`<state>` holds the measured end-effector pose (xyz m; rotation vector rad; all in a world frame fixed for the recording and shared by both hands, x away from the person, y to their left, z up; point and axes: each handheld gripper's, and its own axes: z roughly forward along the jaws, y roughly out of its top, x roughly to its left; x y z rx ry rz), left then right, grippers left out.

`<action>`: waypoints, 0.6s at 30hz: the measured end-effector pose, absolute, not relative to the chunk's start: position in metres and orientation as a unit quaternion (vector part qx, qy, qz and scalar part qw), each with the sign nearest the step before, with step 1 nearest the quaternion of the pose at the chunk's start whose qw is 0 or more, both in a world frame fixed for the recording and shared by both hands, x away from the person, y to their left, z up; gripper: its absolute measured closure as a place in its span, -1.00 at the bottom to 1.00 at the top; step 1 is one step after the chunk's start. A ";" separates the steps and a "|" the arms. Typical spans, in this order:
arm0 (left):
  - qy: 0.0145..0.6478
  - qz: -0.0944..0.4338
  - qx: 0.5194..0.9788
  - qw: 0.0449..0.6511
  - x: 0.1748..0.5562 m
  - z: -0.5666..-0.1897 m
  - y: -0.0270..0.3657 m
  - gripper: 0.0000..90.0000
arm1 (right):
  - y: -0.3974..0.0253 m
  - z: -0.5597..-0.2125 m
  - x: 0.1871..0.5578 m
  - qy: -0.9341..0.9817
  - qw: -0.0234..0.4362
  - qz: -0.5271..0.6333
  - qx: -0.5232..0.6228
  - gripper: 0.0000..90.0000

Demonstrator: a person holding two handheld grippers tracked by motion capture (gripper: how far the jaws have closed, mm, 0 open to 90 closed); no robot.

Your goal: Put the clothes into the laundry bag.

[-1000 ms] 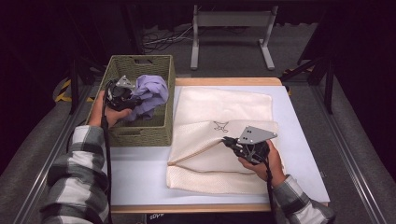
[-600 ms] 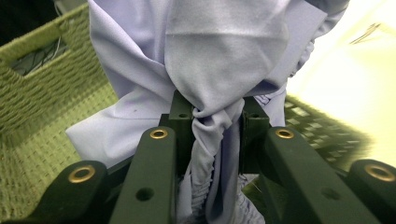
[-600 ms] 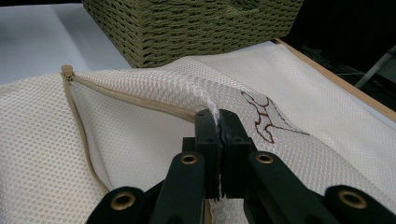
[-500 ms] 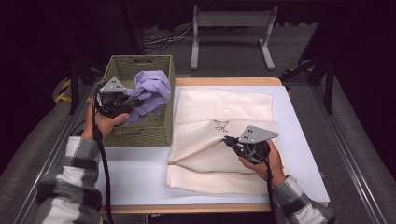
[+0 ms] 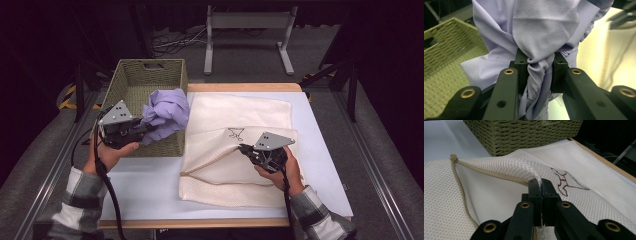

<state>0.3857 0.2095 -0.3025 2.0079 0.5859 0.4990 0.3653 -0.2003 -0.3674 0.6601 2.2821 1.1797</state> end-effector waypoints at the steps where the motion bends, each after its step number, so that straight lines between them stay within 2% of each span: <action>1: 0.233 0.201 0.822 0.479 0.381 -0.302 0.208 0.64 | -0.201 -0.367 0.366 0.834 0.243 0.431 0.242 0.95; 9: 0.191 0.178 0.828 0.496 0.343 -0.298 0.190 0.64 | -0.201 -0.367 0.371 0.834 0.246 0.430 0.244 0.95; 18: 0.128 0.110 0.851 0.497 0.313 -0.313 0.149 0.64 | -0.198 -0.368 0.373 0.837 0.247 0.425 0.240 0.95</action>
